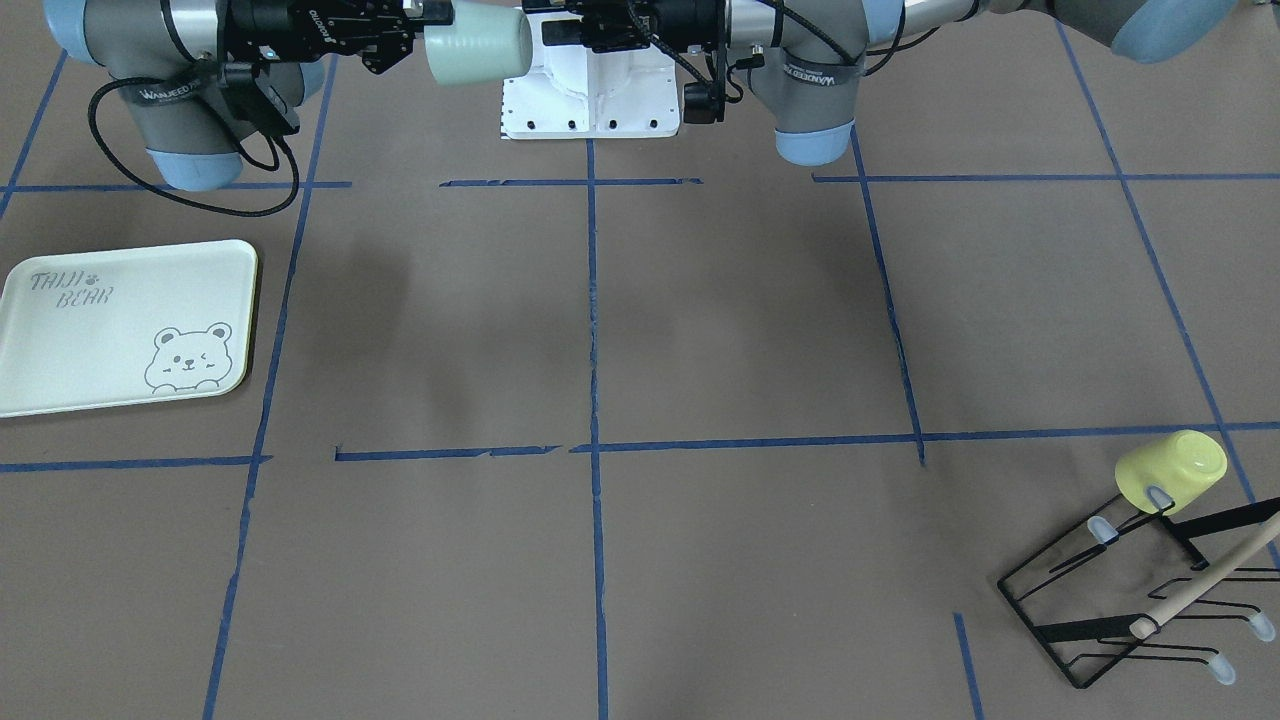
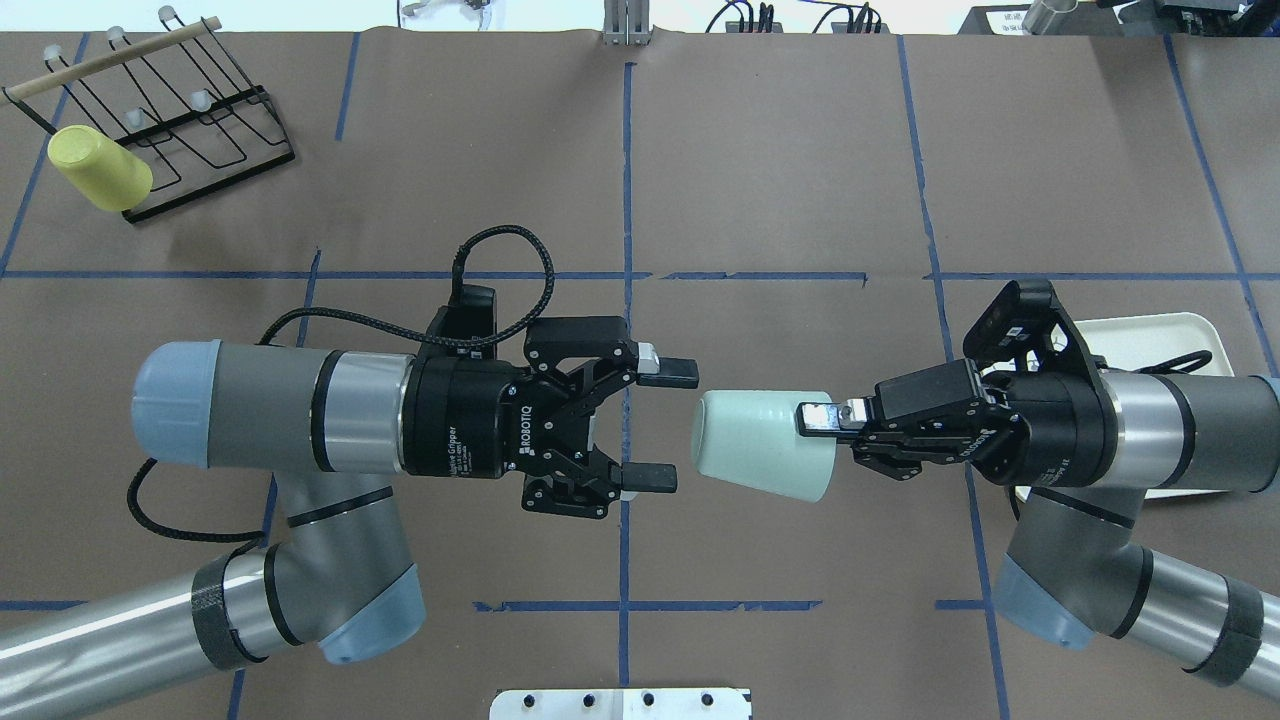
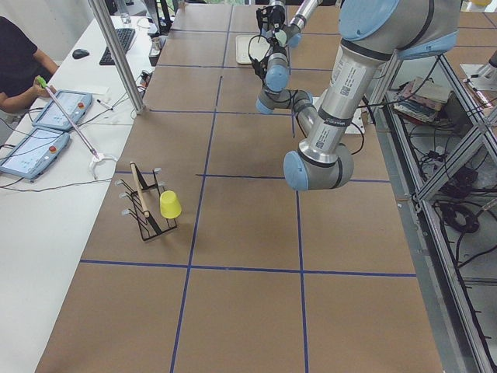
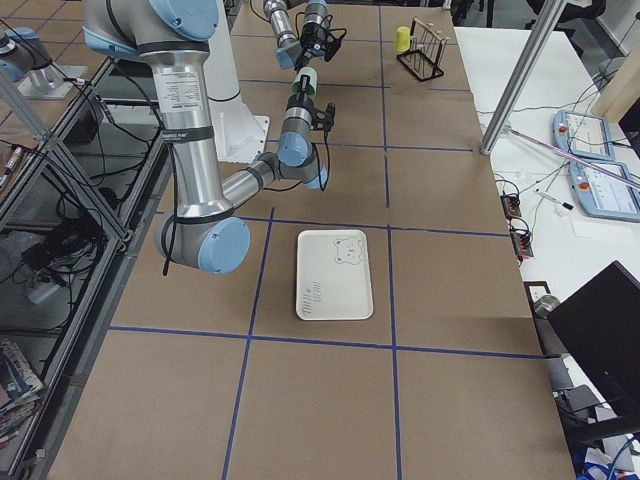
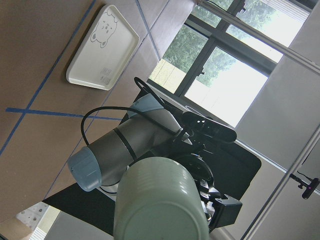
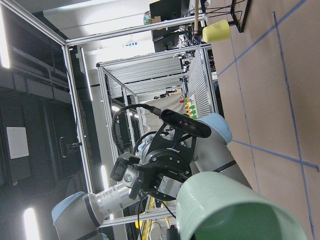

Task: Left arm grabs green cup and hands to right arm on tray

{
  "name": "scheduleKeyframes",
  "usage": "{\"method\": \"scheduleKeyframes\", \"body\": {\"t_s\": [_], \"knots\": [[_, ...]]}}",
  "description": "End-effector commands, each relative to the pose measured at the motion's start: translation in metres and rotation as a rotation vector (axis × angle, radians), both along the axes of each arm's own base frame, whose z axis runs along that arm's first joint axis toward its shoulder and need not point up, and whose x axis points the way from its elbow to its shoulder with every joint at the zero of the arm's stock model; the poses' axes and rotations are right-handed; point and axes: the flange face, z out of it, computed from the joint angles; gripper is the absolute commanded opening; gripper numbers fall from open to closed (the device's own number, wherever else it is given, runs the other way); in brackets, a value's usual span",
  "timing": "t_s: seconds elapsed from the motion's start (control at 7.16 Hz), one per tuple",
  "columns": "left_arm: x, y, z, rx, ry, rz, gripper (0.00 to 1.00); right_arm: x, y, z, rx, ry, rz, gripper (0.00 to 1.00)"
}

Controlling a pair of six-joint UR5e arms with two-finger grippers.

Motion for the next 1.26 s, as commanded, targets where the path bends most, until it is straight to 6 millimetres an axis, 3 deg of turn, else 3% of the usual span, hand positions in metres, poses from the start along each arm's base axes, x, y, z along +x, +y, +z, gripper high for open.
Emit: {"method": "scheduleKeyframes", "body": {"t_s": [0.0,0.14,0.28,0.42,0.56,0.7,0.84,0.98,1.12], "knots": [[-0.002,-0.004,0.005,-0.009,-0.009,-0.012,1.00,0.031,-0.015,0.030,-0.043,0.052,0.075,0.00],[-0.007,-0.014,0.005,-0.034,0.002,-0.058,1.00,0.063,-0.029,0.055,-0.092,0.092,0.159,0.00],[-0.011,-0.025,0.018,-0.067,-0.022,-0.098,1.00,0.091,-0.043,0.080,-0.135,0.152,0.227,0.00],[-0.019,-0.053,0.023,-0.112,-0.117,-0.151,1.00,0.108,-0.063,0.111,-0.161,0.228,0.307,0.00],[-0.034,-0.087,0.025,-0.113,-0.221,-0.237,1.00,0.122,-0.070,0.146,-0.162,0.314,0.375,0.00],[-0.032,-0.097,0.028,-0.019,-0.354,-0.269,1.00,0.139,-0.079,0.170,-0.180,0.437,0.437,0.00],[-0.035,-0.107,0.036,0.062,-0.521,-0.335,1.00,0.148,-0.091,0.179,-0.148,0.566,0.474,0.00],[-0.043,-0.108,0.042,0.144,-0.663,-0.376,1.00,0.171,-0.100,0.200,-0.158,0.702,0.506,0.00],[-0.058,-0.125,0.050,0.222,-0.816,-0.418,1.00,0.196,-0.117,0.213,-0.162,0.848,0.514,0.00]]}}
